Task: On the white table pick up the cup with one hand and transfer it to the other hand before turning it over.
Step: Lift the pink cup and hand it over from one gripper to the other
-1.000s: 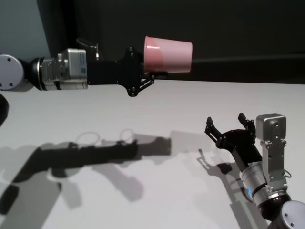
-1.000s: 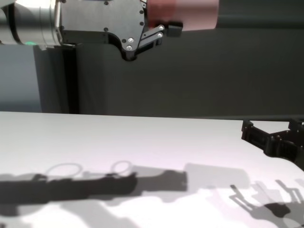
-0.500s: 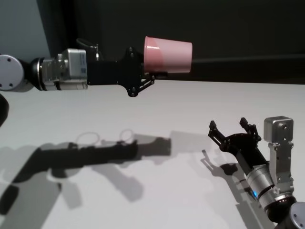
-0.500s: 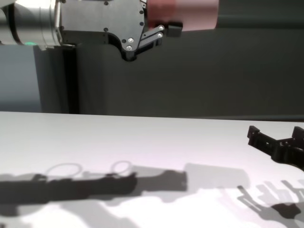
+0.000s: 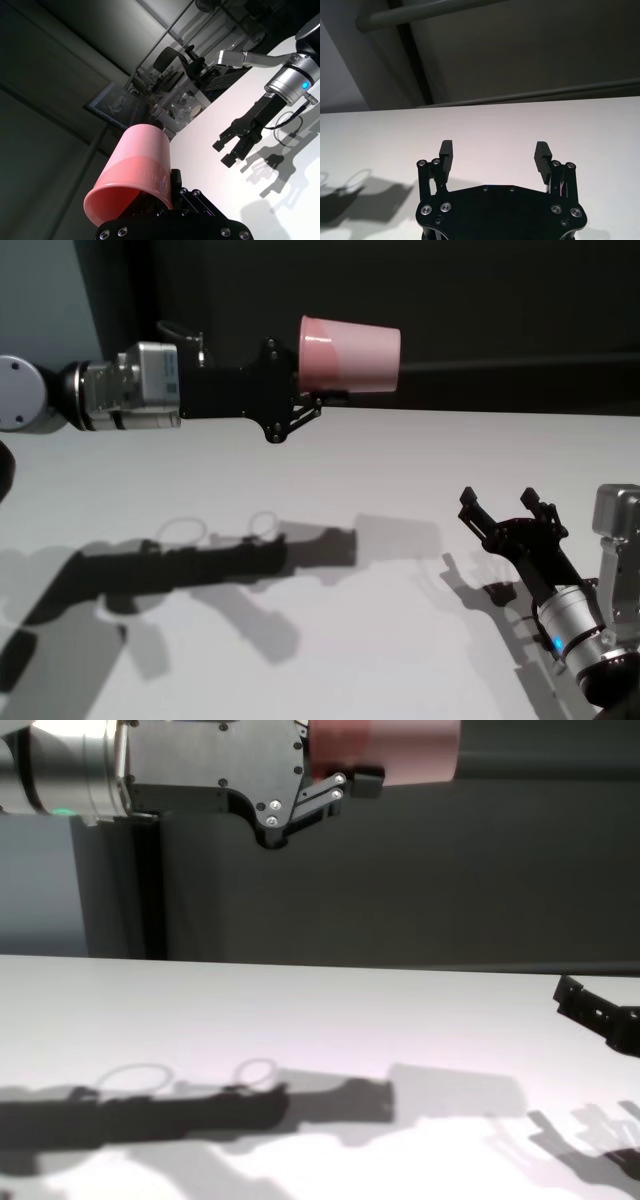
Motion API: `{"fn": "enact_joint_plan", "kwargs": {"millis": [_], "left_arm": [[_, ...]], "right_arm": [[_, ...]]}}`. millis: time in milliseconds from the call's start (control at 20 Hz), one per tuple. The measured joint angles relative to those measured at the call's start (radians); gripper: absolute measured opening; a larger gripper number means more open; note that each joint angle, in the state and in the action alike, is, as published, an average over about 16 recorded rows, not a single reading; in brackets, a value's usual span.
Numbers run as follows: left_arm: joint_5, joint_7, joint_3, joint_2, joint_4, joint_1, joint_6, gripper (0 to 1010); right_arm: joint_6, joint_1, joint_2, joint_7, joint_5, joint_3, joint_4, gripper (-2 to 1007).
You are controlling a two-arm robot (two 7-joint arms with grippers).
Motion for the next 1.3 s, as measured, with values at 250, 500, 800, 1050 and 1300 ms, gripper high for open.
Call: {"fn": "enact_joint_plan", "kwargs": {"millis": [250,500,800,1050,1300], "left_arm": [[0.0,0.0,0.0,0.0,0.0,0.0,0.0,47],[0.0,0.0,0.0,0.0,0.0,0.0,0.0,47],[0.0,0.0,0.0,0.0,0.0,0.0,0.0,47],[0.0,0.0,0.0,0.0,0.0,0.0,0.0,47],[0.0,0.0,0.0,0.0,0.0,0.0,0.0,47]], "right_arm": [[0.001,-0.003,-0.011,0.046,0.063,0.025,0.003,1002],[0.002,-0.003,-0.018,0.094,0.136,0.037,0.008,1002],[0.001,-0.001,-0.019,0.149,0.225,0.041,0.012,1002],[0.006,0.002,-0.018,0.188,0.3,0.046,0.016,1002],[0.015,0.007,-0.02,0.222,0.373,0.05,0.021,1002]]}}
